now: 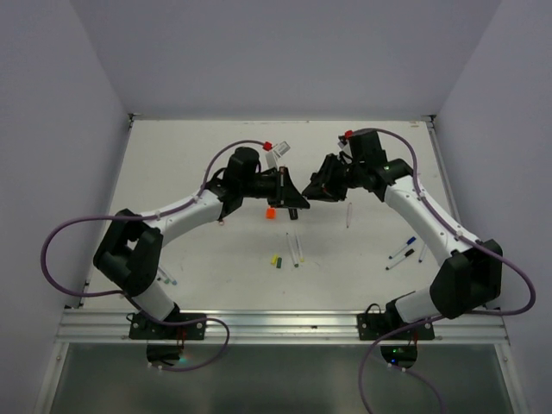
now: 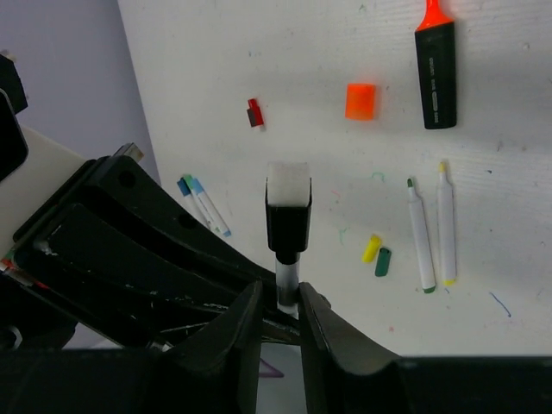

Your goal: Open the pen caps

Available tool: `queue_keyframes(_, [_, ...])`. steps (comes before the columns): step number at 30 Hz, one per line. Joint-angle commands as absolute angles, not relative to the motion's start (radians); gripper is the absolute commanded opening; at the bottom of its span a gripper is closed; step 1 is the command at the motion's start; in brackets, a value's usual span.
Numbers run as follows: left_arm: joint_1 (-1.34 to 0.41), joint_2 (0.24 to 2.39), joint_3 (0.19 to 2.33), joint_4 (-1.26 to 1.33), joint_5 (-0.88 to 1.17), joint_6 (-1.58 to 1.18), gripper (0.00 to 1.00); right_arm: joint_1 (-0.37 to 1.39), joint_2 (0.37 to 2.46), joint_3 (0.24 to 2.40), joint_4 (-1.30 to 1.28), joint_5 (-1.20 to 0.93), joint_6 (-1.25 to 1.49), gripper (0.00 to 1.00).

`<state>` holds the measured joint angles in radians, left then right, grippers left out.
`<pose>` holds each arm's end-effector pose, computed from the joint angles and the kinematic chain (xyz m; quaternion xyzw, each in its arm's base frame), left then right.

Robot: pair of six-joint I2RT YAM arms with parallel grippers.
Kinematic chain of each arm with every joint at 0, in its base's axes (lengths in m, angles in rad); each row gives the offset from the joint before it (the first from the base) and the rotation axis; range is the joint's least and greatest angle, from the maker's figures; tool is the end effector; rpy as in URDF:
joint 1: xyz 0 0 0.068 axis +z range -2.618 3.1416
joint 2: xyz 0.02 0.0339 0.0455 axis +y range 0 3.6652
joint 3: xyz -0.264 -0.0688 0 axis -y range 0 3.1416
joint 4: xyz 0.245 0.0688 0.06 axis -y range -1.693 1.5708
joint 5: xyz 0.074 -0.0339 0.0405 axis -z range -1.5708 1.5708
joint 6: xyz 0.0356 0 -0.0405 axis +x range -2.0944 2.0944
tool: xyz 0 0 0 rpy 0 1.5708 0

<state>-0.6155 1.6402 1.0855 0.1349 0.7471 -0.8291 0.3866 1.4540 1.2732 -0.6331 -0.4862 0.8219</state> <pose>0.2878 -0.2331 0.2580 0.1142 0.7978 -0.5647 0.1778 0.2841 0.1336 0.3140 0.1079 0.8998 0.3878 0.1680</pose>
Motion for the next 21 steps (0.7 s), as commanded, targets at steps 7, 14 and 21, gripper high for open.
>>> queue_keyframes(7, [-0.611, 1.586, 1.094, 0.222, 0.747, -0.887, 0.00, 0.400, 1.417, 1.269, -0.574, -0.494, 0.853, 0.18])
queue_keyframes(14, [-0.611, 1.557, 1.052, 0.261, 0.759, -0.899, 0.00, 0.402, 1.448, 1.295, -0.568, -0.491, 0.842, 0.18])
queue_keyframes(21, [-0.611, 1.520, 1.012, 0.307, 0.782, -0.908, 0.34, 0.403, 1.453, 1.301, -0.589, -0.465, 0.776, 0.00])
